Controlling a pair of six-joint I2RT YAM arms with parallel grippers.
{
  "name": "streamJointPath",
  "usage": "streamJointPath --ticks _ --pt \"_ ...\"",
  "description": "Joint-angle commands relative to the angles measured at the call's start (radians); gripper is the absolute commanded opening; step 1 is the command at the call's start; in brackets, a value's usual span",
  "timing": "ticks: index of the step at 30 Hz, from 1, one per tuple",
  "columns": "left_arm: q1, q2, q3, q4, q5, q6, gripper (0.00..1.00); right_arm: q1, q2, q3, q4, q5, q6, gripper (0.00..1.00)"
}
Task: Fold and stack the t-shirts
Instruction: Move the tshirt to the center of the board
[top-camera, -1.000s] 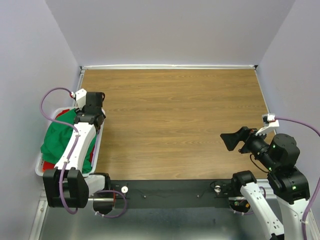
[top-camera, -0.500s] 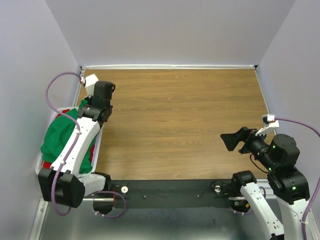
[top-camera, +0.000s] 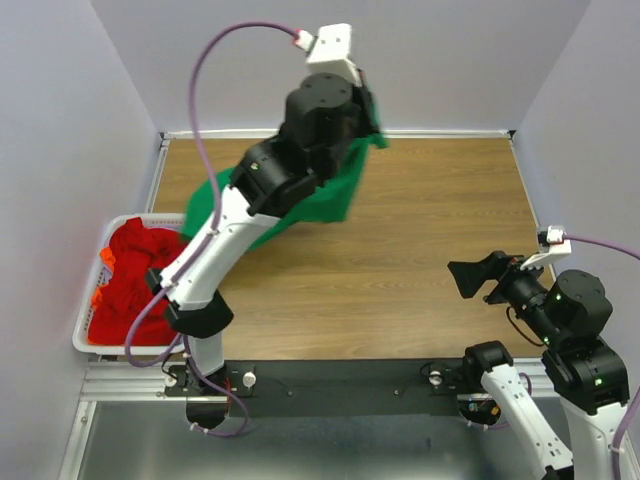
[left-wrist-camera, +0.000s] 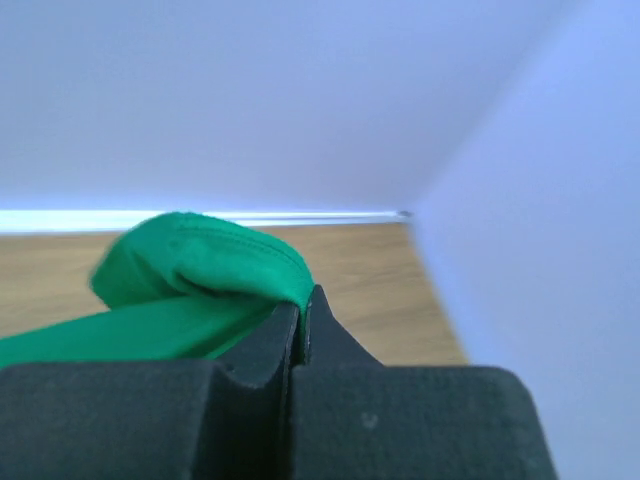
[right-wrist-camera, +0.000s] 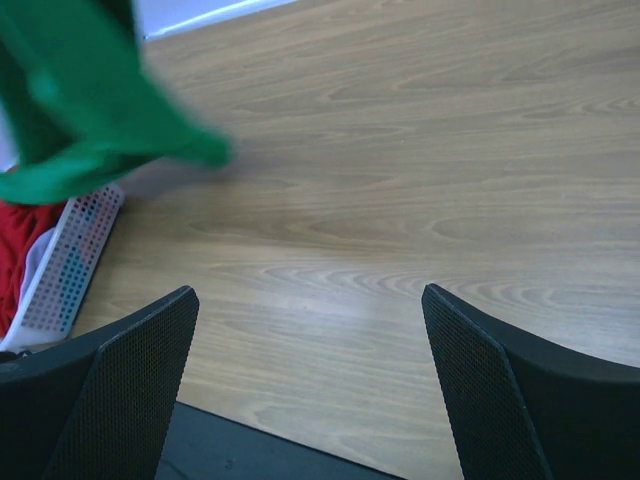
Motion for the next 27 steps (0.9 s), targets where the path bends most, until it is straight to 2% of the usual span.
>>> streamJointPath --ticks 1,4,6,9,11,13,14,16,17,18,20,21,24,27 --pt "-0.144 0.091 0.224 0.147 0.128 0.141 0.00 0.011 0.007 0.052 0.025 0.075 -0.004 1.00" --pt "-0.187 -0.022 0.037 0.376 0.178 0.174 0.00 0.011 0.006 0.079 0.026 0.101 -0.012 1.00" --pt "-0.186 -0.090 -0.128 0.453 0.167 0.171 0.00 0.011 0.007 0.087 0.026 0.120 -0.016 1.00" --pt "-0.172 -0.207 -0.279 0.504 0.092 0.196 0.00 0.011 0.014 0.087 0.025 0.133 -0.029 1.00" --pt "-0.121 -0.245 -0.363 0.507 0.103 0.164 0.00 0.011 0.020 0.083 0.026 0.137 -0.039 1.00" --pt "-0.068 -0.309 -0.538 0.542 0.156 0.123 0.00 0.009 0.030 0.076 0.026 0.137 -0.040 1.00" --pt "-0.002 -0.332 -0.689 0.558 0.179 0.074 0.00 0.011 0.047 0.070 0.026 0.163 -0.033 1.00" --pt "0.058 -0.403 -0.857 0.623 0.239 0.027 0.00 0.011 0.067 0.058 0.032 0.150 -0.029 1.00" --pt "0.125 -0.423 -0.941 0.650 0.247 -0.017 0.00 0.011 0.093 0.052 0.035 0.148 -0.020 1.00" --pt "0.155 -0.452 -1.111 0.674 0.259 -0.039 0.02 0.011 0.107 0.038 0.037 0.150 -0.014 1.00" --pt "0.222 -0.455 -1.259 0.746 0.296 -0.075 0.03 0.011 0.139 0.018 0.045 0.108 -0.001 1.00" --pt "0.289 -0.448 -1.373 0.765 0.308 -0.092 0.04 0.009 0.180 0.004 0.049 0.099 0.003 1.00" --pt "0.363 -0.376 -1.482 0.808 0.341 -0.111 0.10 0.011 0.298 -0.042 0.071 0.067 0.017 1.00" --pt "0.414 -0.294 -1.461 0.786 0.341 -0.074 0.19 0.011 0.406 -0.060 0.095 0.045 0.014 1.00"
